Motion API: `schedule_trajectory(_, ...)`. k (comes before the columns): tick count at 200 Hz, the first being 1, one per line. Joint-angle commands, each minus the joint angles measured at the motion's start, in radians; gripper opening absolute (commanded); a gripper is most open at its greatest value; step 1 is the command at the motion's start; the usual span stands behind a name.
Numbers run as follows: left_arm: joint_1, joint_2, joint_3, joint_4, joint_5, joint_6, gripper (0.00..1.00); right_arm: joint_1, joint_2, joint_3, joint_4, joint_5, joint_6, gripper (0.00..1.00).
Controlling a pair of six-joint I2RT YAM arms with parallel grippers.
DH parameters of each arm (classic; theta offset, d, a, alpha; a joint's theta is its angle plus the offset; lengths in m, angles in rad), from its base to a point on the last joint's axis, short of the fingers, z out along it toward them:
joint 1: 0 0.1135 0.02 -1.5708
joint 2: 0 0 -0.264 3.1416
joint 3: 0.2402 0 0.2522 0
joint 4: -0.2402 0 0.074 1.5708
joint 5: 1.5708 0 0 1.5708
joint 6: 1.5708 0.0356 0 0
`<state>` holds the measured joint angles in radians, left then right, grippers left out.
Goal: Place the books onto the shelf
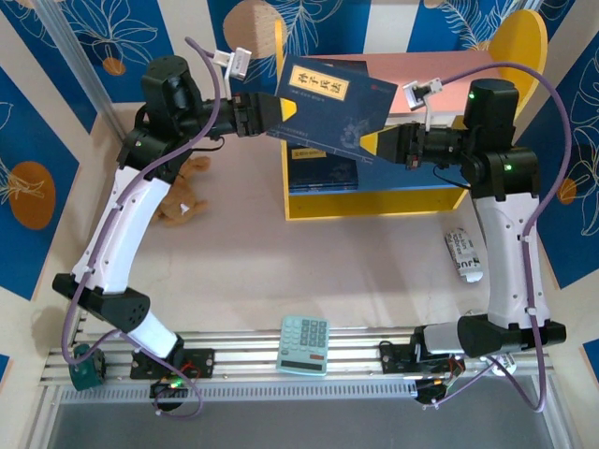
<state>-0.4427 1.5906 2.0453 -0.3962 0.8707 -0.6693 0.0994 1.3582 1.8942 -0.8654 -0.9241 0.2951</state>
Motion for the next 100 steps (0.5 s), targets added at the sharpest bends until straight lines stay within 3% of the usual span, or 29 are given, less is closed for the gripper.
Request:
schedule_trajectory(1,0.013,0.016,0.000,0.087,0.055,-0.046,0.61,0.020,0.023,0.049,-0.069,-0.029,-0.062,0.02)
schedule_trajectory(12,0.014,0.023,0.000,0.111,0.058,-0.070,0.55,0.025,0.031,0.058,-0.069,-0.020,-0.055,0.02)
schedule_trajectory(36,0.014,0.026,-0.029,0.196,0.052,-0.131,0.24,0.029,0.038,0.066,-0.033,-0.009,-0.017,0.04)
schedule_trajectory(49,0.013,0.024,-0.050,0.258,0.047,-0.169,0.13,0.027,0.038,0.069,-0.008,0.000,0.005,0.05)
schedule_trajectory(64,0.013,0.020,-0.068,0.316,0.024,-0.208,0.02,0.025,0.039,0.074,0.025,0.012,0.038,0.12)
schedule_trajectory(78,0.013,0.021,-0.072,0.346,-0.030,-0.245,0.00,0.017,0.034,0.072,0.068,0.037,0.082,0.20)
schedule_trajectory(100,0.015,0.046,-0.031,0.356,-0.134,-0.290,0.00,-0.033,0.009,0.038,0.197,0.063,0.209,0.44)
